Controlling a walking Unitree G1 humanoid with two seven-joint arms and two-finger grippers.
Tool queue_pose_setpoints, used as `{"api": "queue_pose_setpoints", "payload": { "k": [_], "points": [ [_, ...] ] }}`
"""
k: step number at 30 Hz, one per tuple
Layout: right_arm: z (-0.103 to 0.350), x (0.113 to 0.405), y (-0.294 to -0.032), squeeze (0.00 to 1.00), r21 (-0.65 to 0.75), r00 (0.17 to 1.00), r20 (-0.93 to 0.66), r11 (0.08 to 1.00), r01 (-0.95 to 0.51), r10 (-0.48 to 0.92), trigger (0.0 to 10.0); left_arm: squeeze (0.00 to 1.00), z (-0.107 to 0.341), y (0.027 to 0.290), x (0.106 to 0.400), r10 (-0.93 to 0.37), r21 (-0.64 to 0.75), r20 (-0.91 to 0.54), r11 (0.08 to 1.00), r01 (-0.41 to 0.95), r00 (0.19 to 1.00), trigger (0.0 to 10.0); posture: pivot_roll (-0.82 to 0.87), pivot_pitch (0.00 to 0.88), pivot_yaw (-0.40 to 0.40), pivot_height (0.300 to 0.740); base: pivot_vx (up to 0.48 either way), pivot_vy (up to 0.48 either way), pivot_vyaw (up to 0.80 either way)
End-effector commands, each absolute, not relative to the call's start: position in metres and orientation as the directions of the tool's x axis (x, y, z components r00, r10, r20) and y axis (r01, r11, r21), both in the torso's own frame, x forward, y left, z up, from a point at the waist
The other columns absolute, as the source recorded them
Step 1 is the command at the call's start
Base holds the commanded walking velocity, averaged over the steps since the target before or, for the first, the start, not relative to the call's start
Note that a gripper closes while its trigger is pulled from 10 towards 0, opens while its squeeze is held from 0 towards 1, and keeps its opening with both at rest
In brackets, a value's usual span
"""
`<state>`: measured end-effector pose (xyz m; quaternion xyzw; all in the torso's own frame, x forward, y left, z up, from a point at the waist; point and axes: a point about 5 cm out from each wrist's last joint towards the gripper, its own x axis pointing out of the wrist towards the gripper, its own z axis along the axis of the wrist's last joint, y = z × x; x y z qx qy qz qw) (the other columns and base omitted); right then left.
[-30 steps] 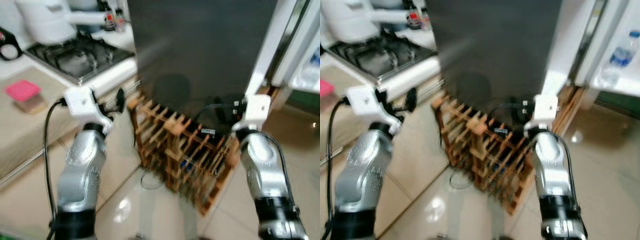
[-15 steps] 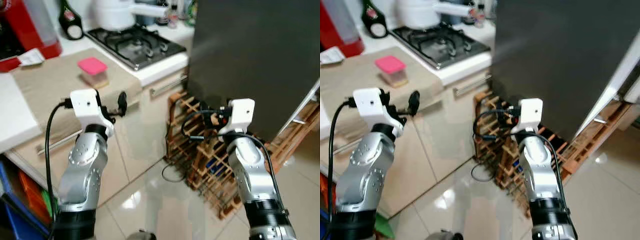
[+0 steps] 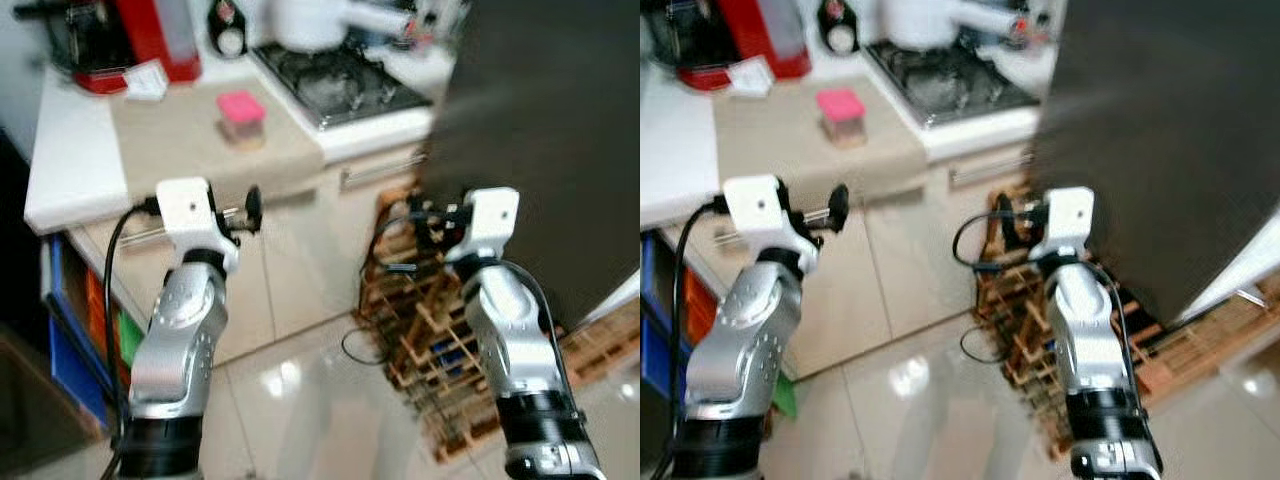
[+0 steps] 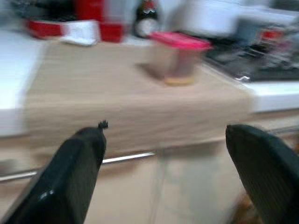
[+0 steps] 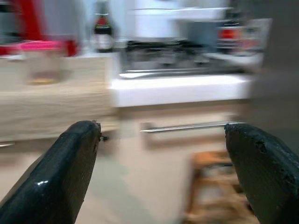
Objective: Restocking fridge
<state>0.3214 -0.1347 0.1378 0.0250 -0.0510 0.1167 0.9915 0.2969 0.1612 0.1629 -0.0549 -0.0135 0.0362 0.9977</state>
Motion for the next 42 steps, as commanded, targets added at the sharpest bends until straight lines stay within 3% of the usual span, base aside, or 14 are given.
{"api": "queue_pose_setpoints", "payload": {
  "k": [1,14,20,35,42],
  "points": [
    [0.141,0.322,-0.142,0.22,0.026,0.97,0.116,0.976,-0.218,0.214,10.0,0.0,0.17,0.155,0.299,0.067,-0.116,0.05,0.991,-0.061,0.996,10.0,-0.02,0.0,0.033,0.74,0.0,-0.48,0.56],
    [0.14,0.319,-0.125,0.26,0.052,0.957,0.12,0.96,-0.273,0.266,10.0,0.0,0.187,0.157,0.308,0.04,-0.097,0.144,0.995,-0.026,0.989,10.0,-0.01,0.0,0.041,0.74,0.0,-0.107,0.56],
    [0.138,0.317,-0.123,0.35,0.054,0.953,0.11,0.956,-0.288,0.281,10.0,0.0,0.191,0.149,0.307,-0.014,-0.044,0.162,0.999,0.021,0.987,10.0,-0.02,0.0,0.04,0.74,0.0,0.0,0.56],
    [0.14,0.318,-0.117,0.35,0.028,0.942,0.119,0.948,-0.318,0.313,10.0,0.0,0.196,0.149,0.308,-0.045,-0.039,0.191,0.998,0.053,0.981,10.0,-0.01,0.0,0.049,0.74,0.088,0.0,0.55],
    [0.139,0.322,-0.122,0.24,0.047,0.958,0.108,0.961,-0.273,0.267,10.0,0.0,0.195,0.148,0.311,-0.049,-0.045,0.183,0.997,0.059,0.982,10.0,-0.02,0.0,0.052,0.74,0.441,0.0,0.23]
  ]
}}
